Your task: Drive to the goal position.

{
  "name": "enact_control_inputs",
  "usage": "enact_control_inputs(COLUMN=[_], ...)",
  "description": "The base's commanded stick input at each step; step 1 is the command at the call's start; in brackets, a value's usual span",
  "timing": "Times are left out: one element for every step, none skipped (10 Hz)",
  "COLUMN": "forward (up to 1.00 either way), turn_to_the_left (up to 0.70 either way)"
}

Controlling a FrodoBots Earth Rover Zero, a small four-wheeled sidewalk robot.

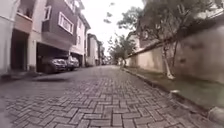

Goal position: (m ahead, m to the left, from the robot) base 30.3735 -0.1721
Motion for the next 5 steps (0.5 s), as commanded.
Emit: enact_control_inputs(forward=[0.69,0.69,0.69,0.69,0.69], turn_to_the_left=[0.03,0.03,0.03,0.03,0.03])
